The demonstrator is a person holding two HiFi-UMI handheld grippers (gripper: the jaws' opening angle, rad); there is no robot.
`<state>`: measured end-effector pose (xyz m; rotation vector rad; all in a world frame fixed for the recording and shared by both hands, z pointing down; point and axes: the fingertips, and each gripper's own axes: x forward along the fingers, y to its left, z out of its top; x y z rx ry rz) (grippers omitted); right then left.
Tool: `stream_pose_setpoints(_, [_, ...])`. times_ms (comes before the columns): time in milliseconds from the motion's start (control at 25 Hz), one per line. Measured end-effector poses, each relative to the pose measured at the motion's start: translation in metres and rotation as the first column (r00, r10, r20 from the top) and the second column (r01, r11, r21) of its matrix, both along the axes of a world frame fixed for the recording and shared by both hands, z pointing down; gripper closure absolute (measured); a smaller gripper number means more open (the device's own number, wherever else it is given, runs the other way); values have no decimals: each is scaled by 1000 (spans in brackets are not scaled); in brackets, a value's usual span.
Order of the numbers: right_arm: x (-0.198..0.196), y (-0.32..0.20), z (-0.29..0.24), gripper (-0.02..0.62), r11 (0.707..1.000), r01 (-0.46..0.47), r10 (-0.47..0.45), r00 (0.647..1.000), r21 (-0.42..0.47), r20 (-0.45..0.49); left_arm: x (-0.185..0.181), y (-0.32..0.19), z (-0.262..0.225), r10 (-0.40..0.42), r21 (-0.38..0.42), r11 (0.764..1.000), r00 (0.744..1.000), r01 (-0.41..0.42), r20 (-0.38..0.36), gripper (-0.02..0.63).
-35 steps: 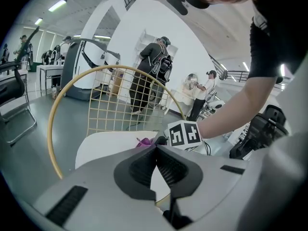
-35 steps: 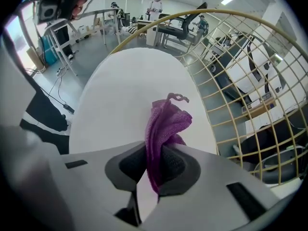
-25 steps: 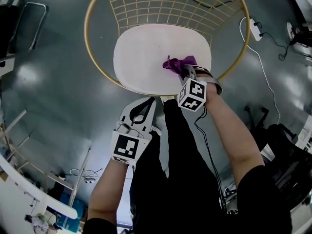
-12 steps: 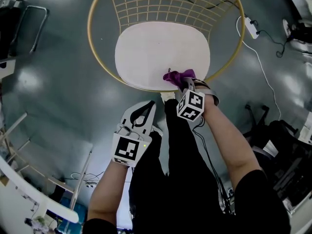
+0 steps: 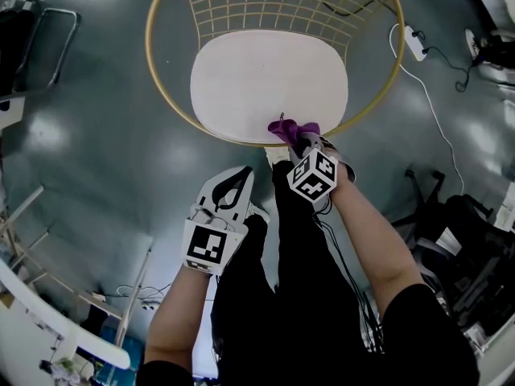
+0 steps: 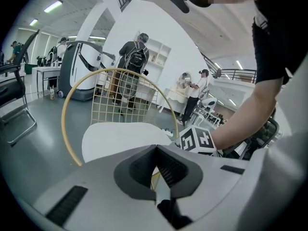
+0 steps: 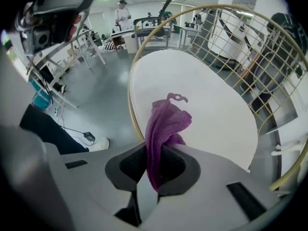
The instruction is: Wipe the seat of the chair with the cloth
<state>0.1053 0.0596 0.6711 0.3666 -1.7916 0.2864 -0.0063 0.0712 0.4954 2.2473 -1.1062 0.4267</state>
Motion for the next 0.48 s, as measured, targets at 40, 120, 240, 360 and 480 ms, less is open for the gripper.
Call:
stream_pose_setpoints(40, [-1,2,0,535,1000,-20,20,1000,-10,9,0,2,0,4,-2,1000,1000,-4,1,595])
stream_pose_setpoints(120, [-1,3,0,535,999,-42,43,999,-22,19,0,3,0,7,-4,1000,1000,-7,4,595])
stream_pose_setpoints(240, [-2,2,0,535,996,-75,77,996,-53,41,-1,3,1,4,-8,1000,1000,-4,4,595])
stream_pose_setpoints(360, [-2,-1,-3,535,987,-124,133,988,-106,81,1,-1,0,4,-8,1000,1000,-4,5,595])
stream_pose_setpoints(480, [2,-11,-14,535,965,-204,227,964,-162,139,6,-6,-3,9,-4,1000,1000,-9,7,595])
